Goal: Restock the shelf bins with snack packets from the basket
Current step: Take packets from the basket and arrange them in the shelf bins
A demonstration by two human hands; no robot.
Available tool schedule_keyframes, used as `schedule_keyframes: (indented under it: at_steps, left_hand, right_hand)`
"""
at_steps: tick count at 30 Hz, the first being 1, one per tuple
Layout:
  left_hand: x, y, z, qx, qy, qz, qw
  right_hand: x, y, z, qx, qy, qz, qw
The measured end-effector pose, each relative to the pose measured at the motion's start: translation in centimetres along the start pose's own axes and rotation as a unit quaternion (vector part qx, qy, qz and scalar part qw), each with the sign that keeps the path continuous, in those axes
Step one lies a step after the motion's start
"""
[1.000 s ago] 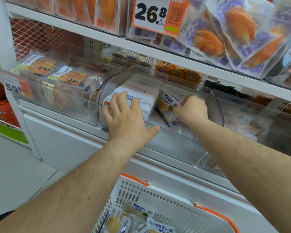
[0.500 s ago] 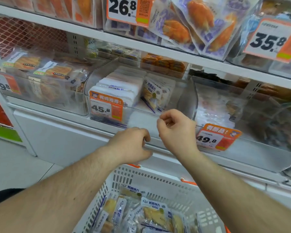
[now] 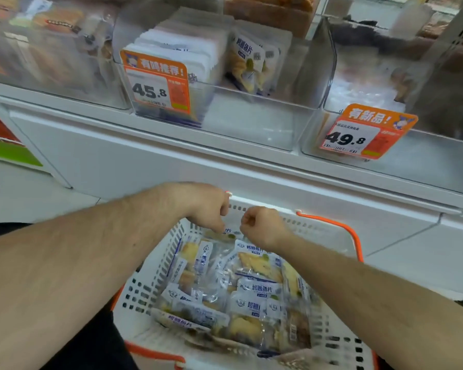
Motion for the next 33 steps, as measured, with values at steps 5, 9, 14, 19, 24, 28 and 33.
schedule_keyframes:
  at_steps: [5, 9, 14, 19, 24, 28, 33]
  left_hand:
    - [-1.4, 2.0, -0.3, -0.02, 0.023, 0.036, 0.999]
    - [-1.8, 2.7, -0.5, -0.02, 0.028, 0.054, 0.998]
    - [-2.1, 3.1, -0.7, -0.014, 0.031, 0.071, 0.997]
    - [-2.2, 3.1, -1.1, -0.015, 0.03, 0.081, 0.996]
    - [-1.9, 2.7, -1.3, -0.013, 0.029, 0.087, 0.996]
    - [-1.5, 2.3, -1.5, -0.011, 0.026, 0.079, 0.996]
    - [-1.5, 2.0, -1.3, -0.008, 0.021, 0.078, 0.997]
  right_hand:
    - [-5.3, -0.3, -6.2, -0.079, -0.12, 0.201, 0.969]
    - [-7.5, -1.3, -8.8, -0.122, -0.153, 0.278, 0.941]
    - [-9.2, -2.1, -11.0, -0.136, -0.186, 0.294, 0.928]
    - [-10.1, -2.4, -12.0, -0.122, -0.191, 0.309, 0.924]
    - [-10.6, -2.5, -12.5, -0.098, -0.192, 0.296, 0.93]
    - [-10.5, -2.7, -12.2, -0.073, -0.225, 0.293, 0.926]
    - [-10.1, -2.8, -11.5, -0.065, -0.228, 0.268, 0.934]
Point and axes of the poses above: each hand's wrist, its own y-axis towards the middle knuckle, its own x-axis out of the back of the hand, z = x × y, the point moved 3 cm from there along y, towards the middle knuckle, and after that the axes turned 14 degrees about y, right-handed, at the moved point
